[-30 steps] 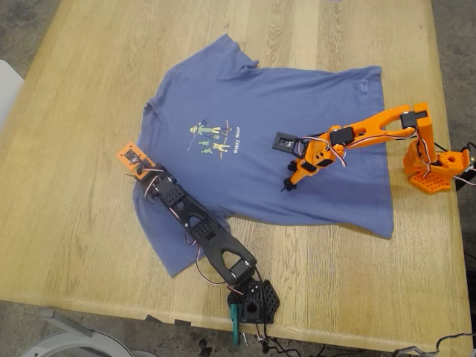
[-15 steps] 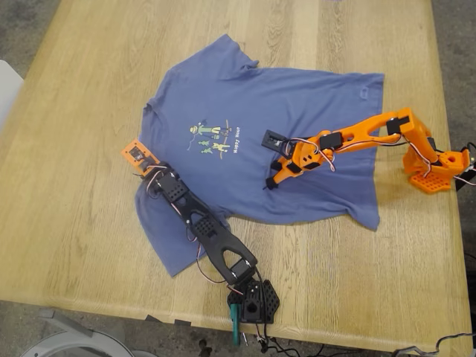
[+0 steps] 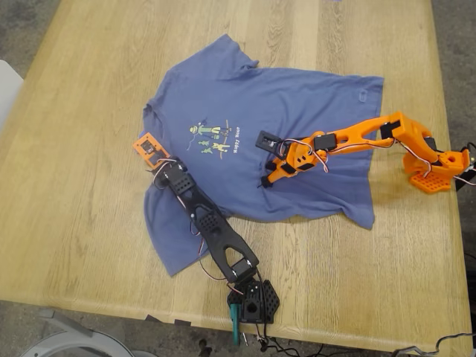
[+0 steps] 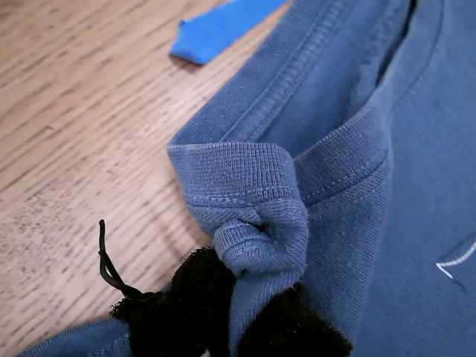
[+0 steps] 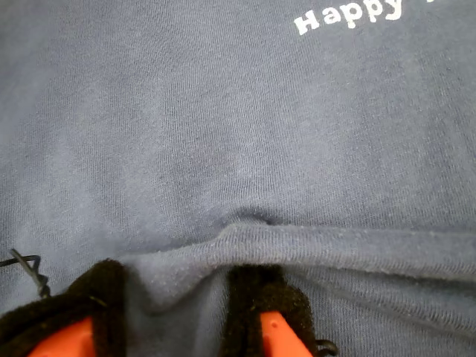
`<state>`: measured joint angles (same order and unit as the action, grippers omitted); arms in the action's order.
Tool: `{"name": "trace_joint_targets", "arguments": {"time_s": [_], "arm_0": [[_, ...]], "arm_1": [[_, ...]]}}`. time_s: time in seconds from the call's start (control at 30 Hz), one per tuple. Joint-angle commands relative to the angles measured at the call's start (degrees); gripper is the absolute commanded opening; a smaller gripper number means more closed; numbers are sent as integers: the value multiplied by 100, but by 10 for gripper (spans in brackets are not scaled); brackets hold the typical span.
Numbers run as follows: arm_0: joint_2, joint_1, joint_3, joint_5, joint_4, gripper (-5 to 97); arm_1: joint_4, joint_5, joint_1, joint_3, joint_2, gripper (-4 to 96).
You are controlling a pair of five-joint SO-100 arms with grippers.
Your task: Fold a T-shirt
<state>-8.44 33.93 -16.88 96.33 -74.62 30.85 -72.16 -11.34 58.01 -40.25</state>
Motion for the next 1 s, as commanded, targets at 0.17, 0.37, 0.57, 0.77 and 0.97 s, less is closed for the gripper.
{"name": "trace_joint_targets", "arguments": {"time_s": [0.17,0.37,0.57,0.77,0.97], "arm_0": [[-1318,-149,-255,70,-325,-1],[-1582,-220,-255,70,-598,-1],[-1767,-387,-255,79,-738,-1],[-2136,-650,-255,97,-949,-1],[-2681,-914,-255,97,-1134,-1]], "arm_1": [[1793,-62,-158,-1960,1134,208],[4474,-123,-149,-6557,3709,51],[4368,-53,-9,-6548,3604,1],[4254,-9,334,-6557,3384,0],[4175,-44,896,-6557,2979,-1]]}}
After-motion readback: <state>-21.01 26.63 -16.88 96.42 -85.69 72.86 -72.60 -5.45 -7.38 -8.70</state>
